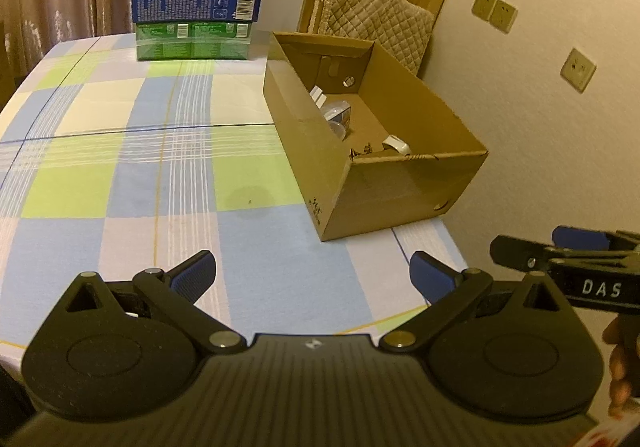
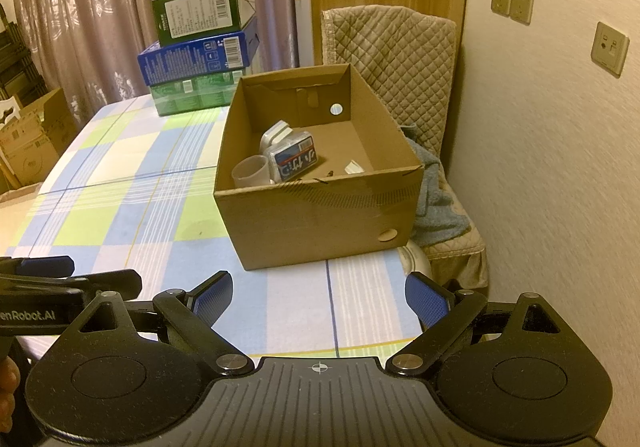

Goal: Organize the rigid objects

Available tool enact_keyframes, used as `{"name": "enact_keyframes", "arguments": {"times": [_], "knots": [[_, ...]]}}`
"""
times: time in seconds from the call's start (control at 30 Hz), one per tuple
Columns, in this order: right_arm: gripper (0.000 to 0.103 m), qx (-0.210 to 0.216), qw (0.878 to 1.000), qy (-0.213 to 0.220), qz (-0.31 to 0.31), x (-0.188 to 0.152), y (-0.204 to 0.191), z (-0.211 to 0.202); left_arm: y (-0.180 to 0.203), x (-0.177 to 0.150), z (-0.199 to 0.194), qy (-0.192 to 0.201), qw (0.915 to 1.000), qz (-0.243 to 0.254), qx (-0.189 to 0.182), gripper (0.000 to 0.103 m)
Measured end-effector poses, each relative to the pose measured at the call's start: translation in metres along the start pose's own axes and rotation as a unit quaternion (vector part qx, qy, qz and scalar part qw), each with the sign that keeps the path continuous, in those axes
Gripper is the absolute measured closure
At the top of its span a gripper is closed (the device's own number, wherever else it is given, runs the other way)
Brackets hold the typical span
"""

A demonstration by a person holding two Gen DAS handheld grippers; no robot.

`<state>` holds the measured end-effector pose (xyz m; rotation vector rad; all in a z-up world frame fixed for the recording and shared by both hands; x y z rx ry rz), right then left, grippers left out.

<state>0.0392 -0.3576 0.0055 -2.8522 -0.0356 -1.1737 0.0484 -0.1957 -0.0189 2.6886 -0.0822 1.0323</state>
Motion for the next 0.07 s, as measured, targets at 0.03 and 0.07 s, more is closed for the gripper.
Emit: {"name": "enact_keyframes", "arguments": {"times": [0.03,0.07], "knots": [[0.013,0.000,1.000,0.000,0.000,-0.0001,0.0000,-0.0002,-0.0003,0.0000,0.0001,0.001,1.0000,0.000,-0.001,0.001],[0.013,0.000,1.000,0.000,0.000,-0.0002,0.0002,-0.0002,-0.0009,0.0004,0.0003,0.000,1.0000,0.000,-0.001,0.001]]}}
Point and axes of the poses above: each gripper's, at about its wrist camera, not at the fingertips, and z roughly the way its jaws point, y to its right, x to its top, the point moved 8 cm from there along z, roughly the way its jaws point, and after that the axes turned 1 degree about -z, right-handed, at the moved point
